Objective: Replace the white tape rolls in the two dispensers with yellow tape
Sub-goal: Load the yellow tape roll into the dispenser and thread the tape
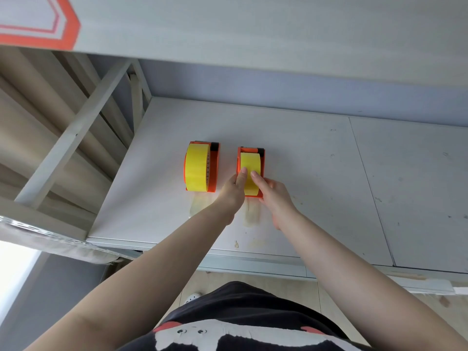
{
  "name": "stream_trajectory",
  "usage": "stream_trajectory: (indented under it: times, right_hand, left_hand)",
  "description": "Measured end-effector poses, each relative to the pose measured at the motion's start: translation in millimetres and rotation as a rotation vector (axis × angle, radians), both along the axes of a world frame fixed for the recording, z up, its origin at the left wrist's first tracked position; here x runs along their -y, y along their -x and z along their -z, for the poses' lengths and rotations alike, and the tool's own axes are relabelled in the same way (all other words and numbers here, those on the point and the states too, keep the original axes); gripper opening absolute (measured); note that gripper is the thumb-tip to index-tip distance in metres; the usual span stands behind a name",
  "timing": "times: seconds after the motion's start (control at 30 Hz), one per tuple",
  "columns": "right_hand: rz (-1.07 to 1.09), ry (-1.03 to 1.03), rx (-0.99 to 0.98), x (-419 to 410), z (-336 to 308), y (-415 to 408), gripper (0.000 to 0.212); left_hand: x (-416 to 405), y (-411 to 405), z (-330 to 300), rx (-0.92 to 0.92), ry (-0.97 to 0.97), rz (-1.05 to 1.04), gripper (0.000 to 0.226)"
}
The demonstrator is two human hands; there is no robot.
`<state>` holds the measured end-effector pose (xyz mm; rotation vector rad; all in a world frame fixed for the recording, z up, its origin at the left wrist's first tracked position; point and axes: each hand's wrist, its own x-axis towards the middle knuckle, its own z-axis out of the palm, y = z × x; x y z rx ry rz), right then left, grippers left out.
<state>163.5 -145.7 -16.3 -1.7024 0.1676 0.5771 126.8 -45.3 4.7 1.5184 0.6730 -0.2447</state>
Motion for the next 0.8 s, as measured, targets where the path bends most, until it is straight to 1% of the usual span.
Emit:
stream_trajectory:
  times: [0.2, 0.3, 0.33, 0.4, 0.43, 0.5, 0.53, 0.57, 0.6, 0.63, 0.7, 0.73, 0.77, 0.8]
  right_hand:
    - [0.014, 0.016, -0.016, 1.9, 0.9, 0.2, 0.029]
    - [0.016, 0.01, -0.008, 2.9, -2.0, 0.9, 0.033]
    - [0.017, 0.012, -0.011, 3.1, -2.7, 1.6, 0.038]
    - [0.01, 0.011, -0.011, 3.4, -2.7, 1.7, 0.049]
    - [0.015, 0.002, -0.017, 3.1, -3.9, 1.9, 0.059]
    - [0.037, 0.004, -0.049, 2.1, -6.0, 2.7, 0.097]
    - [0.042, 0.006, -0.056, 2.4, -4.0, 1.4, 0.11]
    - [0.046, 0.005, -0.05, 1.8, -4.2, 1.5, 0.113]
    - [0.05, 0.017, -0.051, 0.2, -5.0, 2.0, 0.11]
    - [0.054, 0.023, -0.054, -1.3, -6.5, 2.7, 0.101]
    - [0.044, 0.035, -0.044, -3.9, -9.5, 3.8, 0.062]
    - [0.045, 0.04, -0.044, -4.4, -8.2, 2.8, 0.051]
    - [0.046, 0.04, -0.049, -4.7, -8.7, 2.5, 0.049]
    - [0.054, 0.047, -0.061, -4.5, -8.5, 2.0, 0.049]
  left_hand:
    - [-3.2, 7.0, 0.4, 0.037, 0.021, 0.034, 0.071]
    - [-0.6, 14.9, -6.1, 0.06, -0.08, 0.055, 0.072]
    - [-0.3, 20.4, -9.7, 0.092, -0.143, 0.062, 0.072]
    - [-3.2, 36.3, -21.0, 0.23, -0.317, 0.042, 0.068]
    - [-8.0, 43.2, -24.6, 0.334, -0.385, 0.003, 0.064]
    - [-25.8, 49.9, -25.7, 0.506, -0.492, -0.112, 0.059]
    - [-37.2, 49.2, -23.3, 0.539, -0.546, -0.178, 0.058]
    - [-49.2, 47.0, -18.7, 0.526, -0.579, -0.24, 0.061]
    - [-61.6, 43.5, -13.4, 0.462, -0.571, -0.28, 0.065]
    - [-73.2, 39.8, -8.0, 0.362, -0.52, -0.299, 0.07]
    - [-93.2, 33.0, 3.1, 0.189, -0.334, -0.262, 0.078]
    - [-100.3, 31.3, 6.9, 0.157, -0.238, -0.225, 0.079]
    - [-106.0, 29.4, 11.4, 0.161, -0.167, -0.182, 0.078]
    - [-110.1, 28.0, 15.6, 0.189, -0.127, -0.13, 0.071]
